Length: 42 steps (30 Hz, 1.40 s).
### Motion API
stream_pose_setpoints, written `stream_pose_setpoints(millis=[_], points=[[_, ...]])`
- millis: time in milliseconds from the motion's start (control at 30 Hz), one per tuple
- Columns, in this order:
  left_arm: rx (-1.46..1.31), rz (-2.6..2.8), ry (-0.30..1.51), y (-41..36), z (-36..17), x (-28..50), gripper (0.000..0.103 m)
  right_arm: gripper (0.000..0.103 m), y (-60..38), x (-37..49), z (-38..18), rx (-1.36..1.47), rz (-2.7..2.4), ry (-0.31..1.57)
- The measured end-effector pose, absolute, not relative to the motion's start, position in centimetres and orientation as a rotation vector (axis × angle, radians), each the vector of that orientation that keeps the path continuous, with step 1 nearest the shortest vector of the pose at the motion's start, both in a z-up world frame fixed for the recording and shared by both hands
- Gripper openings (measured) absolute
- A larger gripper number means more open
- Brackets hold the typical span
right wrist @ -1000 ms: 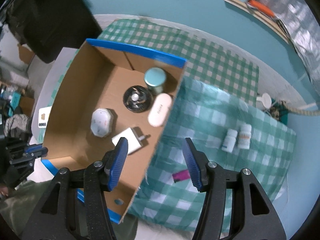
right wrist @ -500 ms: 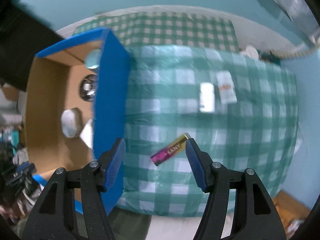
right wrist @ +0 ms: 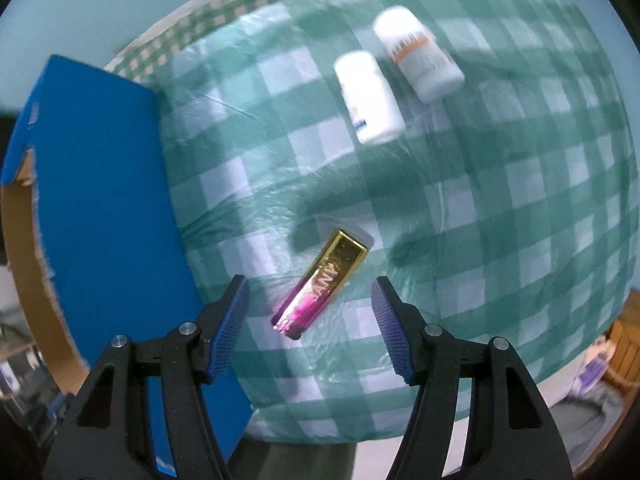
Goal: Organize rigid objects
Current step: 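Move the right gripper back toward the pink lighter, then close the right gripper on the pink-gold lighter and lift it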
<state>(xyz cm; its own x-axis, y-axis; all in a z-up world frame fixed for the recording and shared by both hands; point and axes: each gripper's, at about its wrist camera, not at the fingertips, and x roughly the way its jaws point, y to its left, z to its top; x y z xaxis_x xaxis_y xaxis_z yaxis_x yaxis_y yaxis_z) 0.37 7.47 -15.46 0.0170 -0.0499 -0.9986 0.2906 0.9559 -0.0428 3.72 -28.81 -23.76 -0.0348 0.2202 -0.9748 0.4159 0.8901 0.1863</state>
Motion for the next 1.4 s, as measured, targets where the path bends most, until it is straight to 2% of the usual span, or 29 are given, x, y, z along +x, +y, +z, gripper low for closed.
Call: stream_pose_setpoints(millis=[433,500,633,800,1033,1400], points=[[0.19,-0.269,1.539,7.7,-15.8,0.1,0.005,0.062,-28.1,3.1,-26.2,0.479,-0.21,1.626],[0.185,-0.268,1.541,7.8,-15.8,0.1,0.006,0.057,-27.7,3.2,-26.1,0.449,-0.205,1.623],[0.182,-0.267,1.541,7.7,-15.8,0.2,0.006,0.034,-27.4,3.2,-25.9,0.395,-0.17,1.621],[0.179,-0.266,1.541,7.8,-15.8,0.2,0.006,0.027,-26.1,3.4,-25.6,0.229,-0.058,1.632],[0.185,-0.268,1.541,7.7,-15.7,0.1,0.006,0.024,-24.0,2.7,-25.7,0.05,0.053,1.636],[0.192,-0.269,1.541,7.6,-15.8,0.0,0.006,0.026,-27.3,3.6,-26.0,0.226,-0.059,1.635]])
